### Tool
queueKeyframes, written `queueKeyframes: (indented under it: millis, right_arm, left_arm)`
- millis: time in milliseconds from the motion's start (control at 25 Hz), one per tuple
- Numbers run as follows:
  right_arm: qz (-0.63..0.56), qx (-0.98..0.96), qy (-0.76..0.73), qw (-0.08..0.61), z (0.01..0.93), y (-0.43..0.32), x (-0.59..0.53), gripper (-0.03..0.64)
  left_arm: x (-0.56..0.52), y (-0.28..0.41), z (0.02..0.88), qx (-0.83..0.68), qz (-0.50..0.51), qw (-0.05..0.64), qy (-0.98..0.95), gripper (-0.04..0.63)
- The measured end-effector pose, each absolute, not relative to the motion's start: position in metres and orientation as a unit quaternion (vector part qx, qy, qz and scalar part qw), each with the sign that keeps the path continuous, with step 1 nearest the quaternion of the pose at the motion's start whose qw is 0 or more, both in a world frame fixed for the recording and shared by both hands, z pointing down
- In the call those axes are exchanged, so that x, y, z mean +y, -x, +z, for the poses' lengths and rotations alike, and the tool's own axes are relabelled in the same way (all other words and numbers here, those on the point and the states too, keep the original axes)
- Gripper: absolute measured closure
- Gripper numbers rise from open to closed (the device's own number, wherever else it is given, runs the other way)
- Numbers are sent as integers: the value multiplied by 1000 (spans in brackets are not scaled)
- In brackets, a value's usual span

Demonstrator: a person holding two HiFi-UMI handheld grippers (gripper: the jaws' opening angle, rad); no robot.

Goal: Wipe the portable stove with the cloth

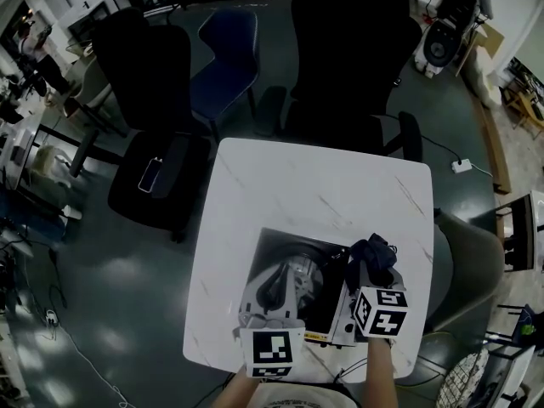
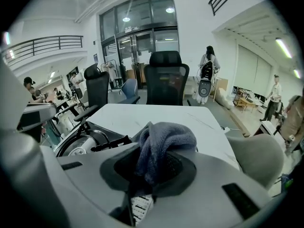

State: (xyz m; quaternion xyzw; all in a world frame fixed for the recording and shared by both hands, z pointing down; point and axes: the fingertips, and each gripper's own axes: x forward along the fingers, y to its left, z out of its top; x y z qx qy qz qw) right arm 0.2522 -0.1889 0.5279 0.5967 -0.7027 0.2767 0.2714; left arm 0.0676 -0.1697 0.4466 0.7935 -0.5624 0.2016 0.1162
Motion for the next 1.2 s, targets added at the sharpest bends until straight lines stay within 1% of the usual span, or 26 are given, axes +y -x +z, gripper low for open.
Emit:
queueKeyframes:
  millis: [1200]
  right_arm:
    - [300, -683, -600, 290, 529, -246, -99, 541]
  left_arm:
    - [-114, -64, 431, -540, 190, 98, -814, 573]
